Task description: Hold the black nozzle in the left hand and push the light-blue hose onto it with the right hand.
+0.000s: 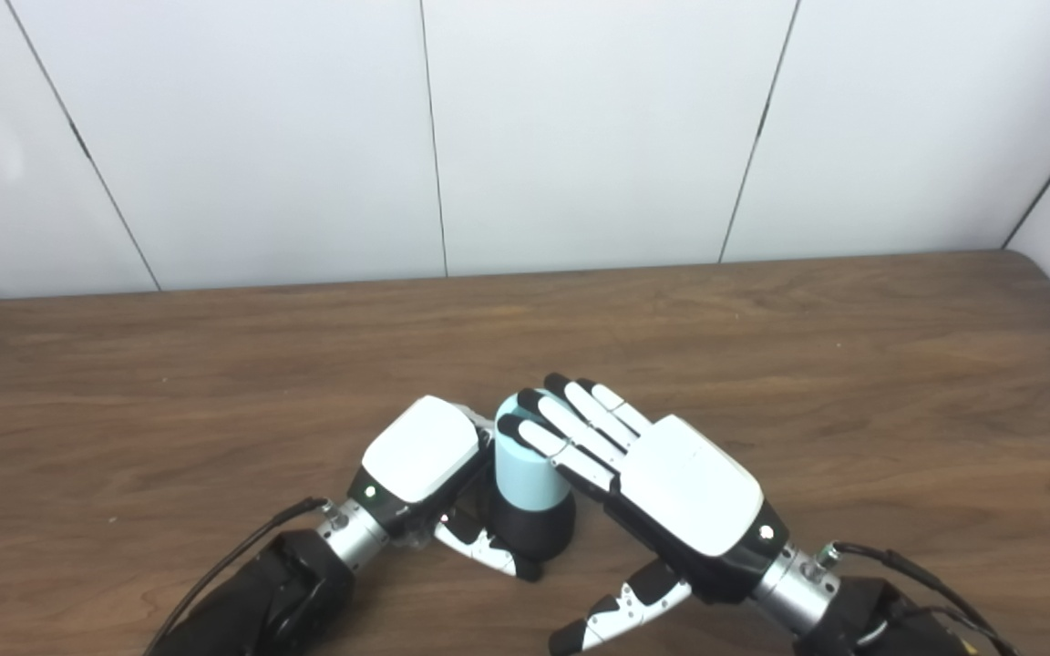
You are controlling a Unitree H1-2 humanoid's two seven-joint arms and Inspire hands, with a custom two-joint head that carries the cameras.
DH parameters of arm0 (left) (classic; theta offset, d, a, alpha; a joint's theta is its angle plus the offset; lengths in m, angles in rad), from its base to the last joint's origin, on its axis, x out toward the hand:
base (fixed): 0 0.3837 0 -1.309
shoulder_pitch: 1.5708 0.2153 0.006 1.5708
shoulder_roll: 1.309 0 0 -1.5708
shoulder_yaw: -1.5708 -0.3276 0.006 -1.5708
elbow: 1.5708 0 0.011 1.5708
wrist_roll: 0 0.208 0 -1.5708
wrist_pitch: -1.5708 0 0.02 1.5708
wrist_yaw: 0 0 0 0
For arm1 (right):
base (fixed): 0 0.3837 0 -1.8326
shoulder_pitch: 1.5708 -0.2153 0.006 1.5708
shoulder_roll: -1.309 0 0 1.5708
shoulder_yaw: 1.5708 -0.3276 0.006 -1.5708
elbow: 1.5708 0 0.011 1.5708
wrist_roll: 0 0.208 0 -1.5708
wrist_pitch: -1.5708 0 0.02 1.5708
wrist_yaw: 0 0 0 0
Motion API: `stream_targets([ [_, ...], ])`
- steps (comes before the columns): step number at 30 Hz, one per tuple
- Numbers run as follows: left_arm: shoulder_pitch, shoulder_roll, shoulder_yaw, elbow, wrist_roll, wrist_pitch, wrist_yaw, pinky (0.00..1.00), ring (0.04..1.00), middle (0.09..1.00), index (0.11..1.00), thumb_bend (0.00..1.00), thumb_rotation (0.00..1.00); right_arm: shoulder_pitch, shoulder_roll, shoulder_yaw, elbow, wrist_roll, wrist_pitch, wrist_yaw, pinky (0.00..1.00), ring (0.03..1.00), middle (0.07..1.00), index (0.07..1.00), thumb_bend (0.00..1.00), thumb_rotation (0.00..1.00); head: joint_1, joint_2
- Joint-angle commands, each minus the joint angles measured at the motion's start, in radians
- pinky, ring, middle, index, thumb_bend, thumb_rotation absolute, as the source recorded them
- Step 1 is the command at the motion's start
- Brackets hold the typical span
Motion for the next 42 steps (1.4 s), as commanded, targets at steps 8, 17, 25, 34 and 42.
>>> stream_targets([
  [8, 0.049, 0.019, -0.041, 0.061, 0.032, -0.032, -0.063, 0.43, 0.469, 0.466, 0.484, 0.5, 0.0, 0.051, -0.006, 0.001, 0.067, -0.003, 0.01, 0.01, 0.99, 1.0, 0.994, 0.935, 0.82, 0.86, -0.003, -0.005],
  [17, 0.043, 0.013, -0.044, 0.082, 0.038, -0.039, -0.054, 0.44, 0.471, 0.473, 0.477, 0.5, 0.0, -0.022, 0.072, -0.054, 0.02, 0.081, -0.027, -0.163, 1.0, 1.0, 1.0, 1.0, 0.81, 0.85, -0.005, -0.019],
  [25, 0.037, 0.002, -0.053, 0.107, 0.054, -0.038, -0.032, 0.44, 0.472, 0.469, 0.481, 0.5, 0.0, -0.136, 0.118, -0.118, 0.047, 0.151, -0.072, -0.239, 1.0, 1.0, 1.0, 1.0, 0.83, 0.91, 0.002, -0.038],
  [34, 0.033, -0.005, -0.057, 0.124, 0.061, -0.035, -0.012, 0.43, 0.47, 0.474, 0.478, 0.5, 0.0, -0.171, 0.106, -0.168, 0.097, 0.243, -0.163, -0.332, 1.0, 1.0, 1.0, 1.0, 0.87, 0.98, 0.007, -0.049],
  [42, 0.033, -0.004, -0.053, 0.119, 0.053, -0.017, -0.02, 0.44, 0.476, 0.477, 0.473, 0.5, 0.0, -0.107, 0.178, -0.23, 0.174, 0.499, -0.137, -0.379, 0.94, 1.0, 1.0, 1.0, 0.86, 0.95, 0.007, -0.048],
])
